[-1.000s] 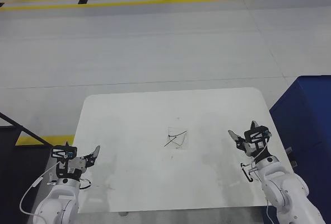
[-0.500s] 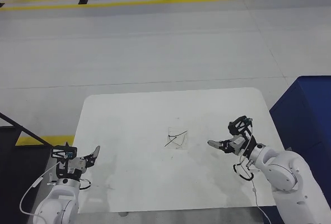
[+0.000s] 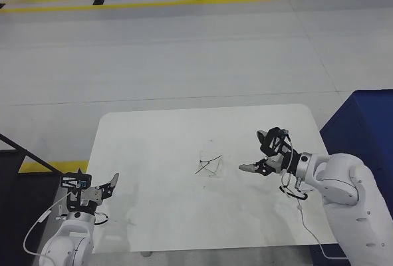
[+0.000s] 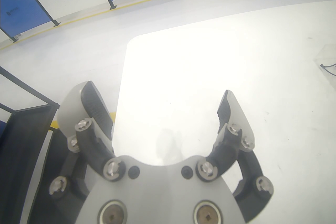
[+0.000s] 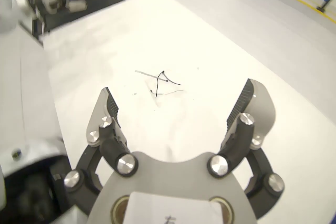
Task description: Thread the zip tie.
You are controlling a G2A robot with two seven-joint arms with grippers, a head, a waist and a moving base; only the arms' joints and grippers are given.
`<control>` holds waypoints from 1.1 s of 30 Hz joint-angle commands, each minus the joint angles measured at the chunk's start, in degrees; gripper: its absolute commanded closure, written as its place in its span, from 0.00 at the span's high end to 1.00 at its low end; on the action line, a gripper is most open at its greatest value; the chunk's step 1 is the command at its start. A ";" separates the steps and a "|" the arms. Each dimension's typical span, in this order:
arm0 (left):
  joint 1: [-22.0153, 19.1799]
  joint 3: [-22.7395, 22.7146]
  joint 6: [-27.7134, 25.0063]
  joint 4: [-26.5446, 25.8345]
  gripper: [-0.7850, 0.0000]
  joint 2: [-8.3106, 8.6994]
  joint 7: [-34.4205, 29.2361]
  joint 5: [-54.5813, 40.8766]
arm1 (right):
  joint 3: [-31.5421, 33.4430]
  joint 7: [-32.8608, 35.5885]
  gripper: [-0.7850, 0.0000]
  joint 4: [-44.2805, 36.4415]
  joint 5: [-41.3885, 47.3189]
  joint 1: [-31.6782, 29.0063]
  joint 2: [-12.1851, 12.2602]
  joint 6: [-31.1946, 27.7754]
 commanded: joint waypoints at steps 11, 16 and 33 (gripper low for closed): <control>0.00 0.00 0.00 0.00 1.00 0.00 0.00 0.00 | -27.12 -1.18 1.00 18.94 -2.39 29.94 1.97 -5.91; 0.00 0.00 0.00 0.00 1.00 0.00 0.00 0.00 | -27.17 -3.84 1.00 18.59 -0.17 29.19 1.90 -7.27; 0.00 0.00 0.00 0.00 1.00 0.00 0.00 0.00 | -52.11 -12.00 1.00 31.12 4.53 43.57 1.55 -8.58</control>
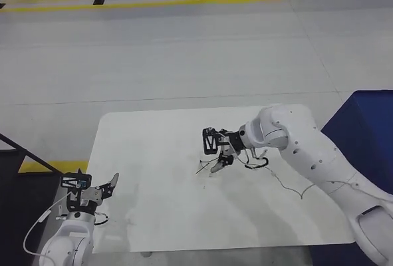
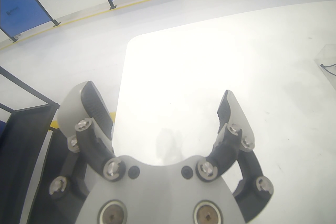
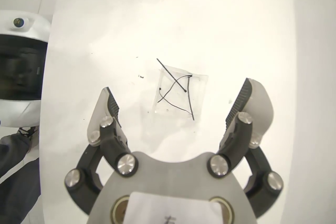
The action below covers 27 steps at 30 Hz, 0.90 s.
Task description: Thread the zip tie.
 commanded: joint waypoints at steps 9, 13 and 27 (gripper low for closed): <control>0.00 0.00 0.00 0.00 1.00 0.00 0.00 0.00 | 0.13 -5.33 1.00 -4.19 0.36 -0.79 0.31 0.00; 0.00 0.00 0.00 0.00 1.00 0.00 0.00 0.00 | -0.74 -4.17 1.00 -3.93 -5.84 0.18 1.25 0.00; 0.00 0.00 0.00 0.00 1.00 0.00 0.00 0.00 | -16.43 -5.41 0.00 1.24 -4.88 12.73 0.35 0.00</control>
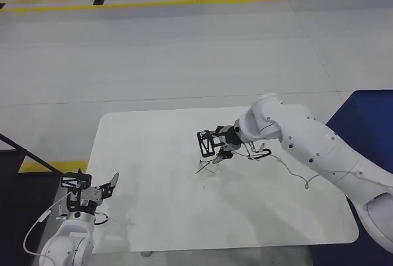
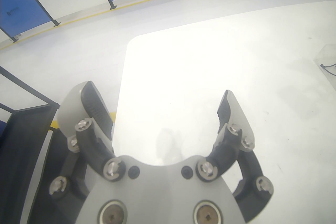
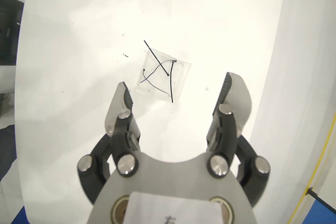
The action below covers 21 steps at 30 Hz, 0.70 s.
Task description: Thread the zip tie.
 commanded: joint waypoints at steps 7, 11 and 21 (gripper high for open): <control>0.00 0.00 0.00 0.00 1.00 0.00 0.00 0.00 | -8.45 -14.12 0.00 11.63 -8.10 1.45 -4.23 0.00; 0.00 0.00 0.00 0.00 1.00 0.00 0.00 0.00 | -8.45 -20.00 0.00 15.97 -14.96 -0.61 -7.41 0.00; 0.00 0.00 0.00 0.00 1.00 0.00 0.00 0.00 | -8.45 -27.88 0.27 26.81 -26.60 -3.14 -15.75 0.00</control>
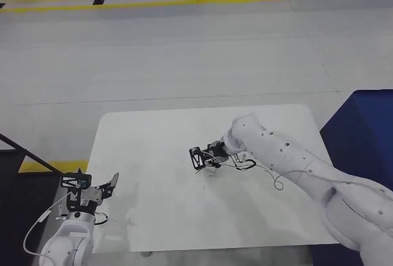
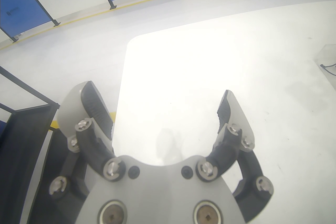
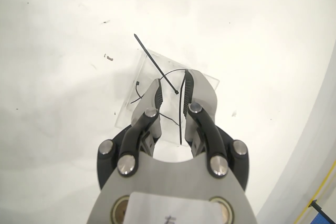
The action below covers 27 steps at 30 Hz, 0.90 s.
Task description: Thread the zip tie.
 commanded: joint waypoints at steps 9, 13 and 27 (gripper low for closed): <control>0.00 0.00 0.00 0.00 1.00 0.00 0.00 0.00 | 0.00 -13.81 0.22 6.46 -12.26 0.45 -3.66 0.00; 0.00 0.00 0.00 0.00 1.00 0.00 0.00 0.00 | 0.00 -25.11 0.25 8.15 -19.84 1.56 -3.28 0.00; 0.00 0.00 0.00 0.00 1.00 0.00 0.00 0.00 | 0.00 -53.74 0.20 12.55 -45.87 1.58 -2.04 0.00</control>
